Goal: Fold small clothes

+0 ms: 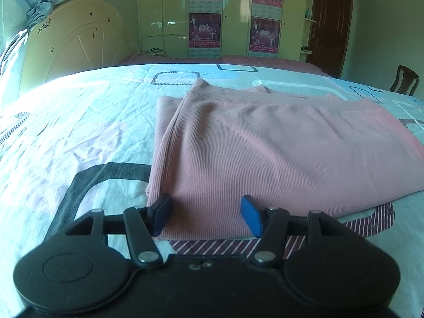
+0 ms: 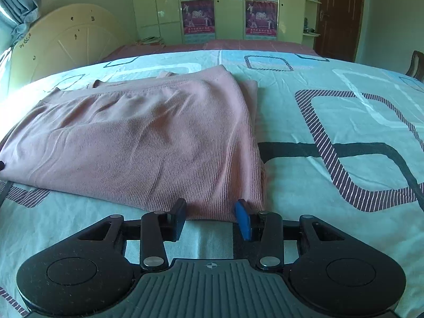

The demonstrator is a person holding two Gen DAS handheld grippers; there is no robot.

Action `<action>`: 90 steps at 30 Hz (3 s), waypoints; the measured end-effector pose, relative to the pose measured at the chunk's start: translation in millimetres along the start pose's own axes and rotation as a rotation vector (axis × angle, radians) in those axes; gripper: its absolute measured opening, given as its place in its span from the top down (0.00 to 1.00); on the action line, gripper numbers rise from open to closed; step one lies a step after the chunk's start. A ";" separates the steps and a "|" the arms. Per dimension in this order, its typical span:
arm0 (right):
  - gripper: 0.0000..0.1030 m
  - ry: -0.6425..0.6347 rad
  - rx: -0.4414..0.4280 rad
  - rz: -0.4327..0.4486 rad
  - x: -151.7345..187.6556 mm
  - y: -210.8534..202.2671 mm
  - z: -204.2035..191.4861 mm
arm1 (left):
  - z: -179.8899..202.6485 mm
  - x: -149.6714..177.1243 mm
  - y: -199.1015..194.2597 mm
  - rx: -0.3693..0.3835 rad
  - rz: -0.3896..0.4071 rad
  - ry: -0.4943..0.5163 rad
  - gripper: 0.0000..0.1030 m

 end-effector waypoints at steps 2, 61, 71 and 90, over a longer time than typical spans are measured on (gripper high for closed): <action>0.61 -0.005 0.001 -0.001 0.3 0.5 0.0 | 0.2 0.7 -0.4 -0.001 -0.001 0.001 0.45; 0.99 0.000 -0.321 0.042 -90.9 58.0 -179.7 | -52.8 -9.6 48.7 0.256 0.181 -0.826 0.85; 1.00 0.012 -0.328 0.013 -79.6 73.3 -178.1 | -48.2 -15.2 38.1 0.219 0.196 -0.798 0.93; 1.00 0.405 -0.315 0.156 -95.5 9.0 46.7 | 254.8 -138.8 29.2 0.395 0.082 -0.122 0.93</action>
Point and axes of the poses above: each gripper's, at about its wrist camera, not at the fingertips, and y roughly the way its jaws point, z to its right, x to its underside, the point moved 9 cm from there along y, roughly the way its jaws point, and after that the axes turned 5 degrees about x, right-handed, at the moved point
